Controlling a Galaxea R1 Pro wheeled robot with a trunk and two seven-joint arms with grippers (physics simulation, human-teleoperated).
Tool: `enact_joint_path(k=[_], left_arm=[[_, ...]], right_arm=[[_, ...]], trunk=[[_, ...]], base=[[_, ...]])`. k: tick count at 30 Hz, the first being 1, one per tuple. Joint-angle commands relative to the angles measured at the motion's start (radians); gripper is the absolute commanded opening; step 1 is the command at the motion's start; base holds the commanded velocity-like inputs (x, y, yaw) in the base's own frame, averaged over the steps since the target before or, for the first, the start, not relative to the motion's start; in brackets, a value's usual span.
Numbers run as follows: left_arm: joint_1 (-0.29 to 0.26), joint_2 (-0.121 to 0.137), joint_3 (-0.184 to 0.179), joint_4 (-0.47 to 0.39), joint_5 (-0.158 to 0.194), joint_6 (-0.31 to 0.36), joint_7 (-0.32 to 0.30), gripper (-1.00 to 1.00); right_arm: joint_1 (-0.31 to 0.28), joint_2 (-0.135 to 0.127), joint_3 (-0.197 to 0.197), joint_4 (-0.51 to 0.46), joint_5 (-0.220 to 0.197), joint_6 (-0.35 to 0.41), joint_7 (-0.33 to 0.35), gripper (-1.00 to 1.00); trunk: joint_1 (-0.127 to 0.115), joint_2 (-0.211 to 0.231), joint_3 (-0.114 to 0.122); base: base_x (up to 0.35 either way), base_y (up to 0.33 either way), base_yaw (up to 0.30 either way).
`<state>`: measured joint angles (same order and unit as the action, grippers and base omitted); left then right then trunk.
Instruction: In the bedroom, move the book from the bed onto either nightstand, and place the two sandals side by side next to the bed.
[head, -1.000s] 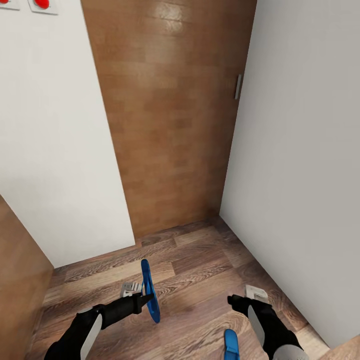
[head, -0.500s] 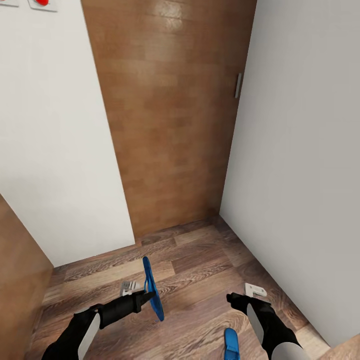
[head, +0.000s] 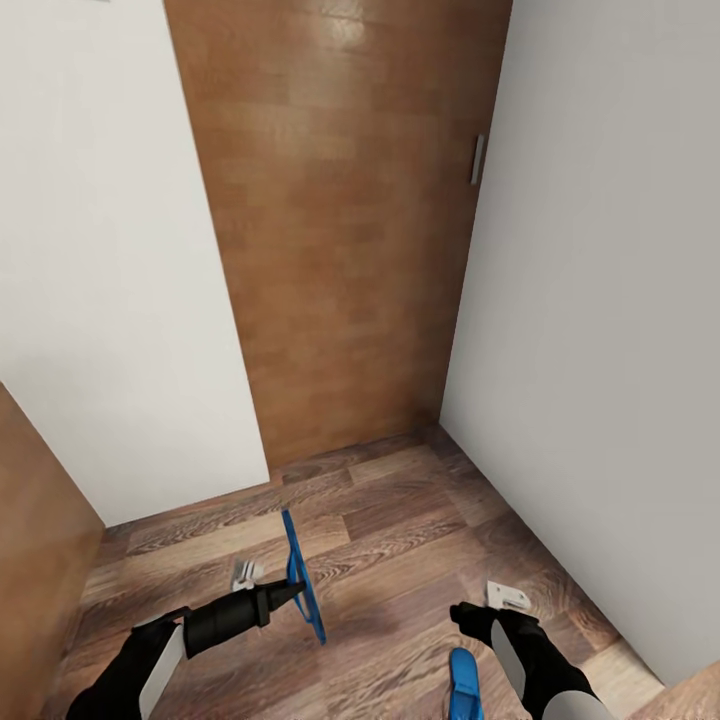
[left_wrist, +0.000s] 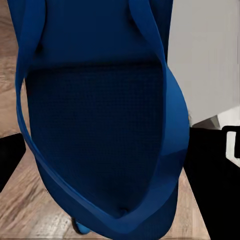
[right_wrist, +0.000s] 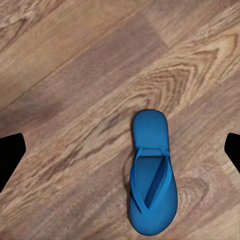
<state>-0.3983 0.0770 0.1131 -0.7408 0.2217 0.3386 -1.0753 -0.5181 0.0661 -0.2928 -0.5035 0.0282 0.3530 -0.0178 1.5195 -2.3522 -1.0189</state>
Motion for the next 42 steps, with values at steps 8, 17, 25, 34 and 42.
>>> enact_joint_path(k=[8,17,25,34,42], left_arm=[[-0.001,0.000,0.000,0.001,0.005,0.026,-0.065,-1.00],[-0.001,-0.002,-0.001,0.001,0.005,0.027,-0.065,-1.00],[-0.001,-0.003,-0.001,0.001,0.005,0.028,-0.064,-1.00],[-0.001,-0.003,-0.001,0.001,0.004,0.028,-0.066,-1.00],[-0.001,-0.002,0.000,0.001,0.005,0.028,-0.066,-1.00]], right_arm=[[0.000,0.002,-0.005,0.000,0.004,0.004,-0.001,1.00],[0.000,0.002,-0.007,0.014,0.004,0.003,-0.001,1.00],[0.000,0.002,-0.008,0.016,0.004,0.003,-0.001,1.00],[0.000,0.001,-0.008,0.016,0.004,0.003,0.000,1.00],[0.000,0.002,-0.007,0.016,0.004,0.003,0.000,1.00]], trunk=[[0.031,-0.057,-0.026],[0.065,-0.120,-0.054],[0.082,-0.149,-0.082],[0.086,-0.151,-0.117],[0.090,-0.153,-0.148]], base=[[0.000,0.000,0.000],[0.000,0.000,0.000],[0.000,0.000,0.000],[0.000,0.000,0.000],[0.000,0.000,0.000]])
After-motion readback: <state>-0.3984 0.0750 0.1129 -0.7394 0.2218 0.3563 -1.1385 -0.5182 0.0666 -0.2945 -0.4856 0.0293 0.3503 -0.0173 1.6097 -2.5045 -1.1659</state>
